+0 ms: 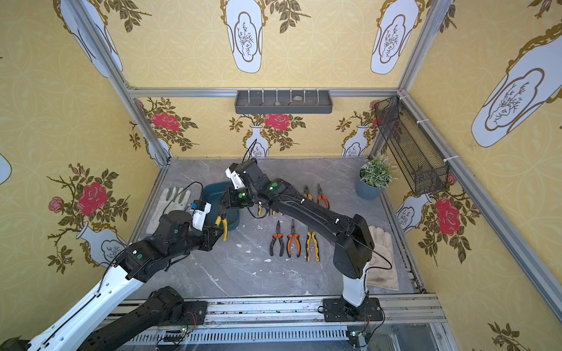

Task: Take the pliers out of the storage box
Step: Place the pliers at the center of the board.

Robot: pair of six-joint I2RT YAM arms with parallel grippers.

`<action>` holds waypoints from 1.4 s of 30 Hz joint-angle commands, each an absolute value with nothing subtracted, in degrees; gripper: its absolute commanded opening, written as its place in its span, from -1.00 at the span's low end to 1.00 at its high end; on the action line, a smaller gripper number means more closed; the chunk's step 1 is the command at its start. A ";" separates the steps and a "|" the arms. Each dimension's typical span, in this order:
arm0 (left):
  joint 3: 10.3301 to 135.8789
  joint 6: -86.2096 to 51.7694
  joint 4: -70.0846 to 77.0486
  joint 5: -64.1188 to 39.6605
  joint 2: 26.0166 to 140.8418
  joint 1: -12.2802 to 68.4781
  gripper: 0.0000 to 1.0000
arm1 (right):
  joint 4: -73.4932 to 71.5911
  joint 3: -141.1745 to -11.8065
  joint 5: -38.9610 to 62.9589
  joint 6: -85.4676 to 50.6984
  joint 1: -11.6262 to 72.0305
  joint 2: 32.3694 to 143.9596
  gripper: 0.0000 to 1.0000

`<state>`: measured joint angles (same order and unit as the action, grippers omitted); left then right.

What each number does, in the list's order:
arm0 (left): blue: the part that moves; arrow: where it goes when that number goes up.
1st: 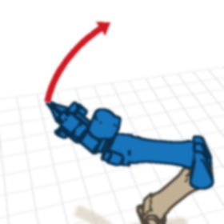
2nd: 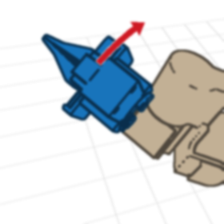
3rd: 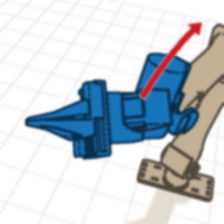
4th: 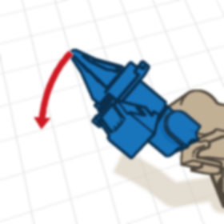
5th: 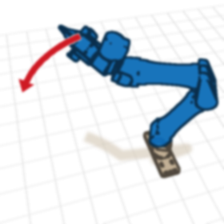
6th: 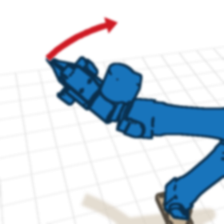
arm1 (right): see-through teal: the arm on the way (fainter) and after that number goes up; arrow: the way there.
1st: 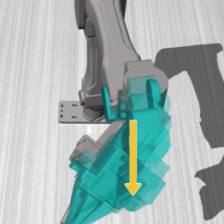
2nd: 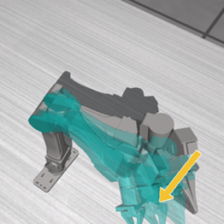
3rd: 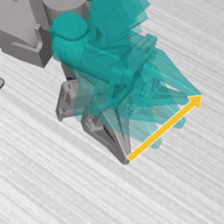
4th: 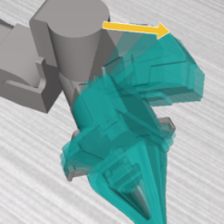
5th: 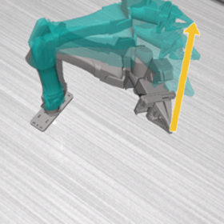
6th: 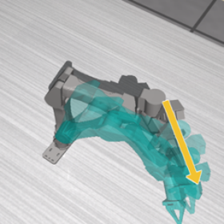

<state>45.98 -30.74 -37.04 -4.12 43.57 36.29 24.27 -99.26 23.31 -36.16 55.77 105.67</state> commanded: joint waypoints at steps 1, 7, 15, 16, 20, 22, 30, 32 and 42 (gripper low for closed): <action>45.94 -29.93 -34.30 -5.15 43.24 36.30 -1.00 | 24.44 -99.33 22.10 -34.62 55.92 106.04 -0.91; 45.64 -29.95 -34.28 -4.73 42.90 36.30 -1.00 | 24.55 -98.51 23.20 -35.42 56.48 105.31 -0.61; 45.88 -29.93 -34.28 -4.41 42.72 36.30 -1.00 | 22.04 -94.57 22.68 -38.15 58.27 103.46 -0.60; 45.95 -29.88 -34.35 -4.31 42.76 36.30 -1.00 | 21.39 -93.83 22.74 -38.74 58.45 103.14 -0.59; 45.97 -29.82 -34.44 -3.96 42.45 36.30 -1.00 | 19.30 -91.55 23.45 -40.51 58.73 102.02 -0.41; 45.97 -29.83 -34.46 -3.87 42.45 36.30 -1.00 | 18.62 -90.86 23.58 -41.02 58.85 101.65 -0.39; 45.80 -29.93 -34.46 -3.96 42.12 36.30 -1.00 | 18.08 -90.09 22.48 -41.90 59.33 100.90 -0.67; 45.73 -29.89 -34.37 -4.24 41.97 36.30 -1.00 | 17.79 -90.00 21.82 -42.24 59.35 100.65 -0.85; 44.88 -31.41 -34.40 -1.97 39.70 36.30 0.88 | 24.24 -96.38 16.08 -38.90 58.92 101.75 -1.00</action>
<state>45.39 -30.55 -36.32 -4.38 40.75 36.38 22.65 -94.39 18.76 -41.06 59.18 101.54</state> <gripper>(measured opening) 0.588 0.188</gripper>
